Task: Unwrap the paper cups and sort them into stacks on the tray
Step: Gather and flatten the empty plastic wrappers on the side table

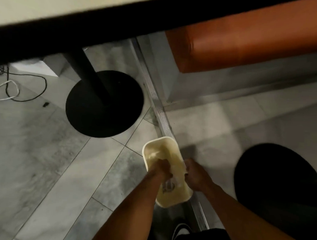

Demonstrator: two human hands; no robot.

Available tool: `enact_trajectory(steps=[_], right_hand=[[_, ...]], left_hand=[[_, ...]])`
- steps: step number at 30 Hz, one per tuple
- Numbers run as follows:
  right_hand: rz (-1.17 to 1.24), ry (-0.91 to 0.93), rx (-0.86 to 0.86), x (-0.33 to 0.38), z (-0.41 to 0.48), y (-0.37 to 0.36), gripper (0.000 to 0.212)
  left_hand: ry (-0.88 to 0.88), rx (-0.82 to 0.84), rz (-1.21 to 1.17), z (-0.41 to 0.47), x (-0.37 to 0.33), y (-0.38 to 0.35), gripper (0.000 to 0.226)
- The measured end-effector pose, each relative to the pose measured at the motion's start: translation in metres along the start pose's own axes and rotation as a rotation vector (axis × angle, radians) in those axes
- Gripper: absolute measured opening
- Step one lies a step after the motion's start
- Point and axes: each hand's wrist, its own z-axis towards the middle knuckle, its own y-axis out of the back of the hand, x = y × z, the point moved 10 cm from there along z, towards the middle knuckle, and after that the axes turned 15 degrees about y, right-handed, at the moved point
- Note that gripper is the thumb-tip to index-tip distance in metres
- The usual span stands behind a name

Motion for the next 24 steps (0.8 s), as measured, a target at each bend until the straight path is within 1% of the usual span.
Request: enact_trajectory(steps=[1,3,4,5,6,7,8,9,10,12,13,15,16,17,18,19,21,23,24], right_hand=[[0.002,-0.004,-0.007,-0.007,0.004,-0.003,0.049],[0.016,-0.003,-0.047,-0.013,0.009,-0.004,0.05],[0.01,-0.003,-0.068,-0.014,0.01,-0.002,0.051],[0.005,0.004,-0.09,-0.012,0.008,0.003,0.051],[-0.005,0.012,-0.107,-0.01,0.006,0.007,0.05],[-0.015,0.022,-0.119,-0.005,0.001,0.014,0.049],[-0.03,0.03,-0.138,0.001,-0.005,0.021,0.048],[-0.027,0.029,-0.157,0.006,-0.012,0.028,0.047],[-0.009,0.026,-0.171,0.014,-0.023,0.038,0.045],[0.048,0.033,-0.181,0.035,-0.045,0.054,0.039],[0.093,0.038,-0.177,0.048,-0.057,0.061,0.036],[0.202,0.052,-0.179,0.071,-0.081,0.076,0.037],[0.252,0.058,-0.172,0.083,-0.093,0.083,0.039],[0.301,0.071,-0.163,0.098,-0.109,0.092,0.04],[0.335,0.087,-0.159,0.112,-0.124,0.1,0.04],[0.358,0.102,-0.162,0.124,-0.138,0.11,0.041],[0.398,0.145,-0.189,0.156,-0.173,0.139,0.045],[0.411,0.174,-0.241,0.187,-0.212,0.177,0.046],[0.421,0.19,-0.278,0.201,-0.229,0.196,0.043]], left_hand=[[-0.034,-0.019,0.045,0.008,-0.006,-0.006,0.061],[0.004,-0.068,0.161,0.015,-0.008,-0.011,0.053],[0.019,-0.059,0.075,0.016,-0.01,-0.009,0.051],[0.01,-0.092,0.084,0.014,-0.011,-0.004,0.055],[0.012,-0.147,0.062,0.011,-0.011,0.004,0.066],[0.028,-0.167,-0.043,0.009,-0.007,0.011,0.082],[0.036,-0.183,-0.072,0.0,-0.007,0.022,0.094],[0.072,-0.185,-0.101,-0.01,-0.003,0.03,0.098],[0.078,-0.172,-0.133,-0.027,-0.003,0.038,0.096],[0.103,-0.154,-0.321,-0.06,0.001,0.058,0.086],[0.114,-0.128,-0.452,-0.076,0.005,0.066,0.08],[0.141,-0.051,-0.762,-0.111,0.011,0.08,0.069],[0.151,-0.019,-0.914,-0.133,0.013,0.087,0.061],[0.142,-0.003,-1.005,-0.16,0.013,0.096,0.046],[0.124,-0.002,-1.023,-0.189,0.01,0.105,0.026],[0.102,-0.009,-1.046,-0.217,0.005,0.115,0.012],[0.051,-0.014,-1.129,-0.279,-0.004,0.142,0.007],[0.002,-0.013,-1.186,-0.336,-0.013,0.169,0.011],[-0.022,-0.022,-1.196,-0.361,-0.017,0.181,0.013]])
